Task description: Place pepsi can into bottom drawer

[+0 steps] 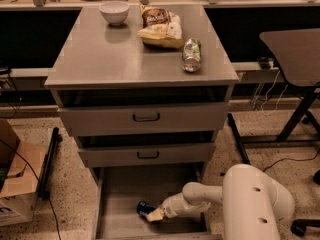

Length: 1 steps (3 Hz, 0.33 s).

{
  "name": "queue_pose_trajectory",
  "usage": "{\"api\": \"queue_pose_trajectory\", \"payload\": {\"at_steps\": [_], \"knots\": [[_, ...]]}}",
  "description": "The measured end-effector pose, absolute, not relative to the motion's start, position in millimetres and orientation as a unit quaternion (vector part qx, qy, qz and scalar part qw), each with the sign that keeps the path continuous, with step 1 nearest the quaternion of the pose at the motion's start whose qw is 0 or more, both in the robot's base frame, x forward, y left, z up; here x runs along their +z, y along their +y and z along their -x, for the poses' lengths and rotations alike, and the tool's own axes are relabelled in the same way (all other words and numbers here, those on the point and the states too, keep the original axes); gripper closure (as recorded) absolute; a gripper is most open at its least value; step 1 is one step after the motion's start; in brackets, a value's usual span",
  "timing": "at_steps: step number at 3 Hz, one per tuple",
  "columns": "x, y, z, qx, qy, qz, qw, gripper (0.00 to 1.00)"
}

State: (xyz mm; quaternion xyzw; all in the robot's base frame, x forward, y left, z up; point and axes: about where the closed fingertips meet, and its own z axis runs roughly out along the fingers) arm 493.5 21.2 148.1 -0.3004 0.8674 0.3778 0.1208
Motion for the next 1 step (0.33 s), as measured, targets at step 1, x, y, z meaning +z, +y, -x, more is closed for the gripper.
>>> {"api": "queue_pose_trajectory", "payload": {"at_steps": [1], "knots": [[148.1, 21.2, -493.5, 0.378, 0.867, 0.300, 0.121, 0.00]]}}
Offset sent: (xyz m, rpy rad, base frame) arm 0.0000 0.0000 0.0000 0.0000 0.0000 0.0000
